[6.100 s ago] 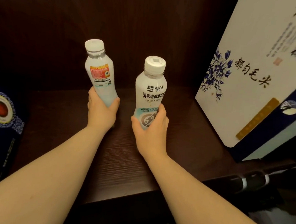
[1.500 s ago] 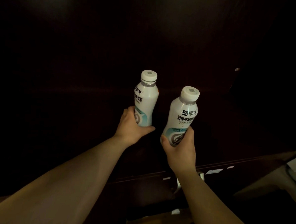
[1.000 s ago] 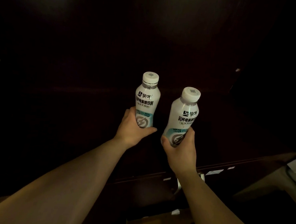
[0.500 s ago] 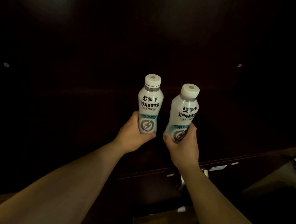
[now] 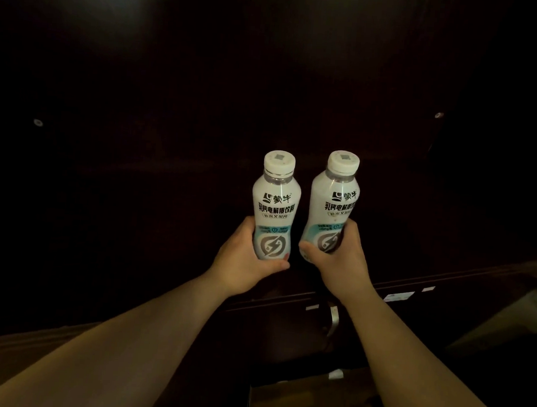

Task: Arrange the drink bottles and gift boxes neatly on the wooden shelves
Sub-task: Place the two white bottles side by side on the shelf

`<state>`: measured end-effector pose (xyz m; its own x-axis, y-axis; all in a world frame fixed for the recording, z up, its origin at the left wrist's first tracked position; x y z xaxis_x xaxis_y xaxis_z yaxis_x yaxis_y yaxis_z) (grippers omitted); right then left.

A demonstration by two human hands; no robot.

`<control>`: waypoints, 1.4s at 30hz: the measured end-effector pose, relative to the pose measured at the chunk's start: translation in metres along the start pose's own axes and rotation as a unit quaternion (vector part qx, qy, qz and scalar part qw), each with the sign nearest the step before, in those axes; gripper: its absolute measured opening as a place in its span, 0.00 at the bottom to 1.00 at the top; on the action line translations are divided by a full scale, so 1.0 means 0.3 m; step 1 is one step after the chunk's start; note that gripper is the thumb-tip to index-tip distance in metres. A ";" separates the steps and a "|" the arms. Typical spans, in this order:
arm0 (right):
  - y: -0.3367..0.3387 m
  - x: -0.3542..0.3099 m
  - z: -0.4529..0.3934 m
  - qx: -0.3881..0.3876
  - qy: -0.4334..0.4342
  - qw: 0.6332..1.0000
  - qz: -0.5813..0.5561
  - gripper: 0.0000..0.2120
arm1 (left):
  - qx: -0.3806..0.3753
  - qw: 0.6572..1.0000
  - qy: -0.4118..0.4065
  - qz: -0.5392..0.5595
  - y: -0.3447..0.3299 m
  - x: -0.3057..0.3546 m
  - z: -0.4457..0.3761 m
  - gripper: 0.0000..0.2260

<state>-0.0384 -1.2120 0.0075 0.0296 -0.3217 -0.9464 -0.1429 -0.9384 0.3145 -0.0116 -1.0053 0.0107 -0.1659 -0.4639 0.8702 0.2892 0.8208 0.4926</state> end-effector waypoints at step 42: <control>0.049 0.037 0.054 -0.212 -0.074 0.974 0.041 0.40 | -0.075 0.997 -0.007 0.020 0.009 -0.051 0.067 0.36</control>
<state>-0.0563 -1.2273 0.0006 -0.1125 -0.4046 -0.9075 0.2833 -0.8885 0.3610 -0.0272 -0.9894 -0.0015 -0.1642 -0.4270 0.8892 0.4332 0.7787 0.4539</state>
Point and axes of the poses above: each hand's wrist, its own z-axis away from the middle knuckle, its own y-axis out of the back of the hand, x = y × z, the point moved 6 cm from there along -z, towards the middle knuckle, and after that the axes turned 10 degrees about -x, right-handed, at the moved point
